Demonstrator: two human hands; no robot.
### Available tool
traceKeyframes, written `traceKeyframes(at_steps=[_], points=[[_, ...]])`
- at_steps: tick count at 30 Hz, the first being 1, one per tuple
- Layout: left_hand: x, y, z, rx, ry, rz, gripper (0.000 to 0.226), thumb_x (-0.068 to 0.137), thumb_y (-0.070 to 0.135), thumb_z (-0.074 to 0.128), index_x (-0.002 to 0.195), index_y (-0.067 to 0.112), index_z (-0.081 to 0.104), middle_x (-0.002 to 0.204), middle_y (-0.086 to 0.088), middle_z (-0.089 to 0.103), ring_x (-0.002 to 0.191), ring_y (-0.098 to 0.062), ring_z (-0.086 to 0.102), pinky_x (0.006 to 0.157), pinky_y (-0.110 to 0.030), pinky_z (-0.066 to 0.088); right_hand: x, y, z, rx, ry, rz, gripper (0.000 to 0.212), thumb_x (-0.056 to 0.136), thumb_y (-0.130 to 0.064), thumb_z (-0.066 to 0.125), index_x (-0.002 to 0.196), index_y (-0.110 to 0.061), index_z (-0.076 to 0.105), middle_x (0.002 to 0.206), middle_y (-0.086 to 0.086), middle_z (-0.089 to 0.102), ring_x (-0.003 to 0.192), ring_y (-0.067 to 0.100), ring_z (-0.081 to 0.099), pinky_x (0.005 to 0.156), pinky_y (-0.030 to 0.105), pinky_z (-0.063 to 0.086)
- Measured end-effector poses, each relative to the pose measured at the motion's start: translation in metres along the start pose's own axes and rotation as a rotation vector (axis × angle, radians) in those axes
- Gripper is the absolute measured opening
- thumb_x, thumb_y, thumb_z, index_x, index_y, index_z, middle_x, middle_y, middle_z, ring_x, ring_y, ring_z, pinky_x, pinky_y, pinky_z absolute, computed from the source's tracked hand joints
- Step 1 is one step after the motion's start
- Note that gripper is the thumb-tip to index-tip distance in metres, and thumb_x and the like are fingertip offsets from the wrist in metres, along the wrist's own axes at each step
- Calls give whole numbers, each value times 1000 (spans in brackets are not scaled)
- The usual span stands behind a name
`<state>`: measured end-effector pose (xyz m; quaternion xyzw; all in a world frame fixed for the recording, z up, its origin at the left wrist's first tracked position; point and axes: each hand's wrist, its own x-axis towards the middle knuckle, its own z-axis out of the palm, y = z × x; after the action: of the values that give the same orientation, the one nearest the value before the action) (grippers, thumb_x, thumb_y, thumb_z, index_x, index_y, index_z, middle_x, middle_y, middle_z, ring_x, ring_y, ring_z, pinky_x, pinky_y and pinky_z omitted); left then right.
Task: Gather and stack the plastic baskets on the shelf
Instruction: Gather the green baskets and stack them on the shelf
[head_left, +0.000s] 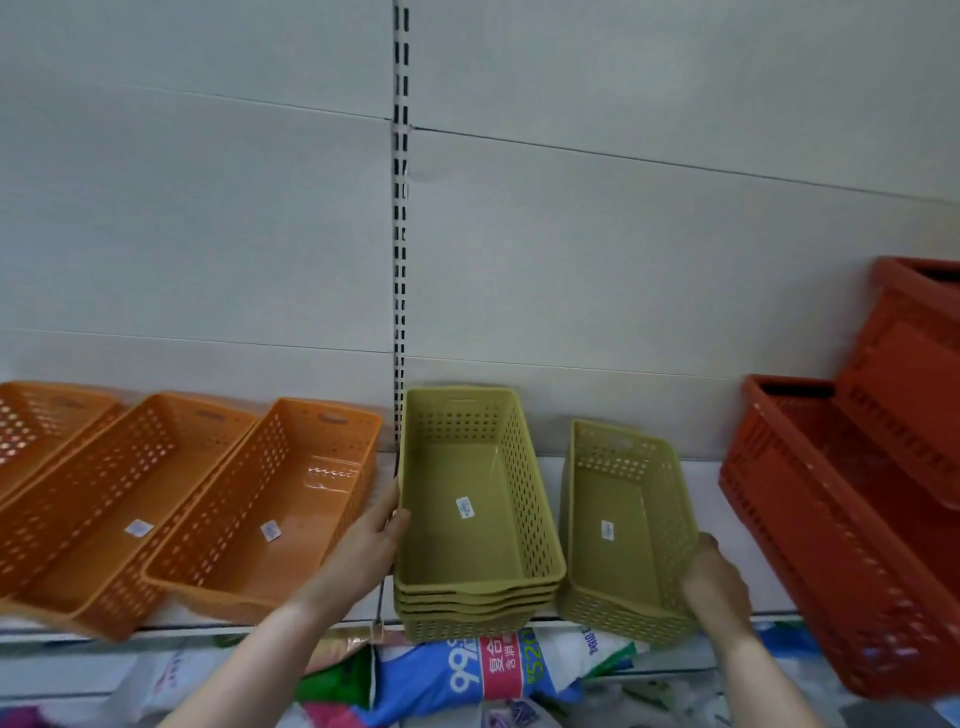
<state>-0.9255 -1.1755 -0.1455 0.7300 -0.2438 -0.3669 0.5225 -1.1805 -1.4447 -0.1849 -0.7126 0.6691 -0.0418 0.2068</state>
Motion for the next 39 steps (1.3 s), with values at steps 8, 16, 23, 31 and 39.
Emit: traceKeyframes(at_steps=[8,16,23,31,39], points=[[0,2,2,-28,20,-35,47,103,30,36,147,43,27,145,-1,44,119,-22,49,99,-43,46,-6,-48,-127,257,324,-255,37,91,-14,56,128,-12,53,118,31,64,106,51,60,88,48,47],[-17,9,-7,-199,-41,-33,52,95,60,25,142,40,38,152,-2,41,134,-27,45,99,-42,46,-82,-143,-79,49,4,-541,39,93,-19,50,132,-22,48,117,18,66,104,37,63,80,37,48],[-22,12,-8,-255,-79,-24,39,95,60,21,121,47,46,143,5,47,127,-21,50,96,-37,46,-95,-184,-79,-175,-103,-509,48,84,-19,48,130,-28,47,124,13,62,114,36,58,88,34,46],[-17,1,-17,-210,-106,-16,46,94,63,25,134,46,41,137,11,47,114,-10,53,89,-31,51,-95,-155,-19,-93,-206,-508,44,88,-12,40,130,-21,45,110,8,65,96,30,60,84,39,53],[-12,15,-13,89,70,250,51,100,35,41,145,44,17,139,26,30,128,-3,33,104,-23,29,-92,-133,-10,-168,-170,-446,48,93,-18,43,141,-24,39,123,12,63,106,34,62,84,32,49]])
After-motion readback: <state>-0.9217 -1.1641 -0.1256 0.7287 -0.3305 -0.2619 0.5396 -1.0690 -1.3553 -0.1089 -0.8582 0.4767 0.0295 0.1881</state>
